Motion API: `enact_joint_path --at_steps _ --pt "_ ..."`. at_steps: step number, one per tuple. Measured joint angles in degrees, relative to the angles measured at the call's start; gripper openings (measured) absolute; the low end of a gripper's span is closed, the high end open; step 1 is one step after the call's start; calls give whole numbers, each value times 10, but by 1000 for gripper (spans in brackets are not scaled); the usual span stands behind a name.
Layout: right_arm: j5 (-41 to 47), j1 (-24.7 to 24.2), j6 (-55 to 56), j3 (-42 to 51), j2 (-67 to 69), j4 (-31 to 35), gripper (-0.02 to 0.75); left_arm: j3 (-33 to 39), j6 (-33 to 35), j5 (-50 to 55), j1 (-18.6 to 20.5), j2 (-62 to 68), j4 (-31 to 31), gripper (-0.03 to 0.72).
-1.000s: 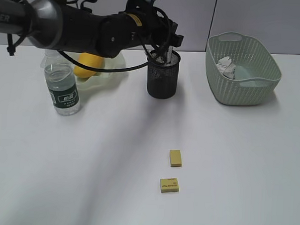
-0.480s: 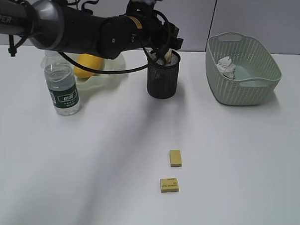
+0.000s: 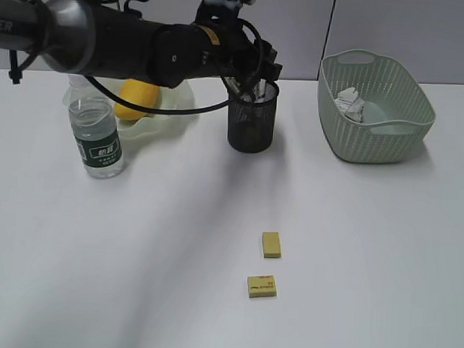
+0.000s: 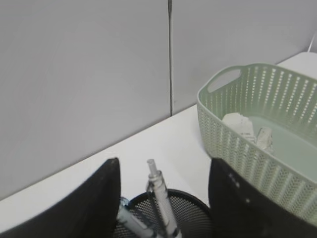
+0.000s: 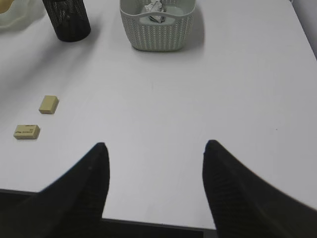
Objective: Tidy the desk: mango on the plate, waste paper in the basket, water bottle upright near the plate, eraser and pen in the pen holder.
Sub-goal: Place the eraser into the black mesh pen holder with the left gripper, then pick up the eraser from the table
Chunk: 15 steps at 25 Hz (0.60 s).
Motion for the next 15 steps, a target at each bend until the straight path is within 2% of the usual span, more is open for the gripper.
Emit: enact_joint_path --at_steps 4,8,15 --pt "0 0 0 0 0 0 478 0 0 86 0 -42 17 438" --pt "0 0 0 0 0 0 478 -10 0 220 0 -115 24 438" --pt "0 0 0 0 0 0 478 -61 -8 517 5 -194 -31 438"
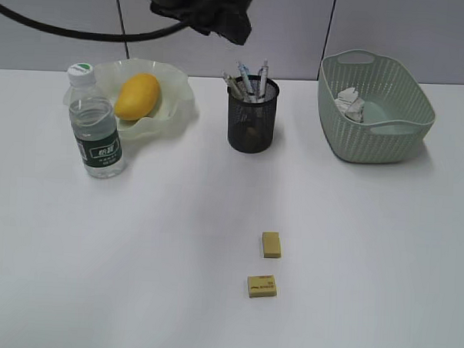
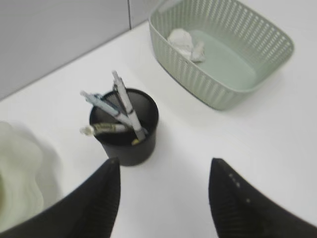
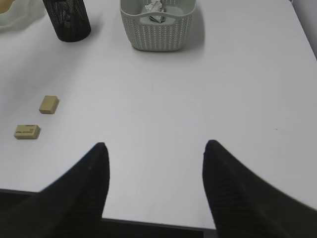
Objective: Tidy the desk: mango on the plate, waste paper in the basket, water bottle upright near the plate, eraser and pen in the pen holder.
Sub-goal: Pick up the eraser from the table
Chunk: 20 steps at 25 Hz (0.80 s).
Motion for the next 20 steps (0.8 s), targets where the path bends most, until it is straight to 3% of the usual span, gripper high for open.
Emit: enact_joint_path --at_steps 4,9,14,20 --pt "0 0 0 0 0 0 478 -38 -55 97 37 -11 -3 438" --pt "0 0 0 0 0 0 478 -72 -132 157 126 -19 67 438" --pt "0 0 0 0 0 0 478 -75 -144 203 213 -20 100 438" --pt "0 0 0 0 0 0 478 -75 -159 244 279 -18 108 438"
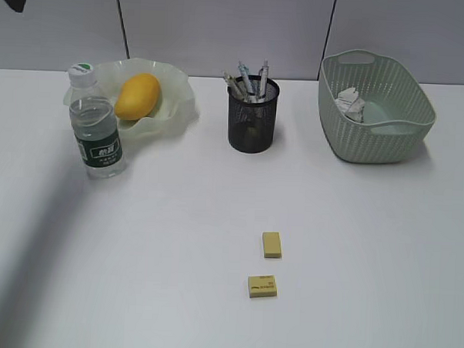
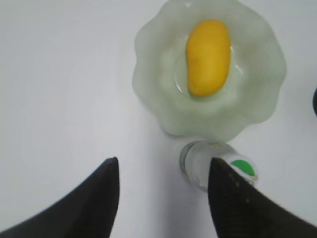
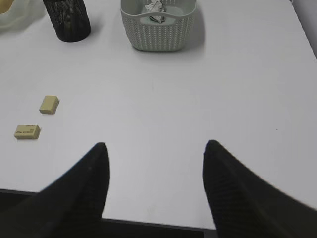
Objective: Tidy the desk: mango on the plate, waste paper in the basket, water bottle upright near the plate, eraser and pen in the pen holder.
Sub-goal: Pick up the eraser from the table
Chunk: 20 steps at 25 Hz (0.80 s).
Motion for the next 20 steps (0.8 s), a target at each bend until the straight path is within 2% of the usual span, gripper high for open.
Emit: enact_joint_path --at_steps 5,8,11,20 --pt "0 0 0 0 0 0 478 3 -1 34 17 8 12 438" --pt "0 0 0 0 0 0 478 32 -1 36 17 -11 34 438" --pt "0 0 0 0 0 0 478 112 -1 35 17 -78 38 438" --pt "0 0 0 0 0 0 478 450 -1 -17 17 -436 24 438"
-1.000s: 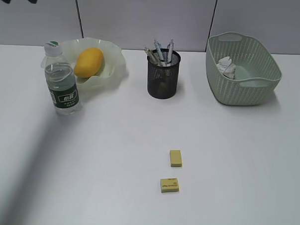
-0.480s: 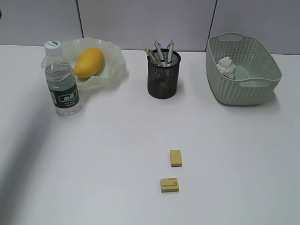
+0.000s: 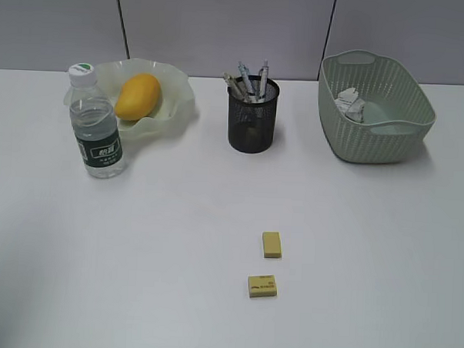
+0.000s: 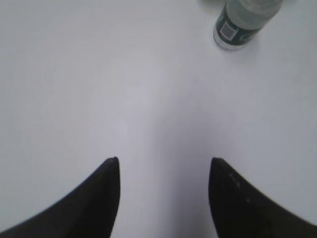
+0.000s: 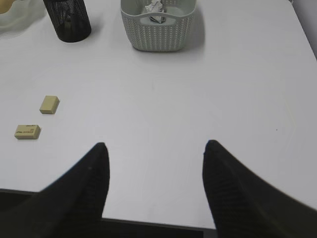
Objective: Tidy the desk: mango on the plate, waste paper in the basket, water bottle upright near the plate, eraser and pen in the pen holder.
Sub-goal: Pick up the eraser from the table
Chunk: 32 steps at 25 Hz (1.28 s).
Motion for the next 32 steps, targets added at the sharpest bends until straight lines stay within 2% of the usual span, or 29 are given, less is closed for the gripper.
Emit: enact_joint_path --at_steps 5,12,22,32 --pt "0 0 0 0 0 0 478 125 0 -1 0 -220 -1 438" --pt "0 0 0 0 0 0 478 231 -1 41 0 -429 1 438" --pt "0 0 0 0 0 0 478 248 -1 44 0 -575 6 438" --pt "0 0 0 0 0 0 478 274 31 -24 0 -585 3 438"
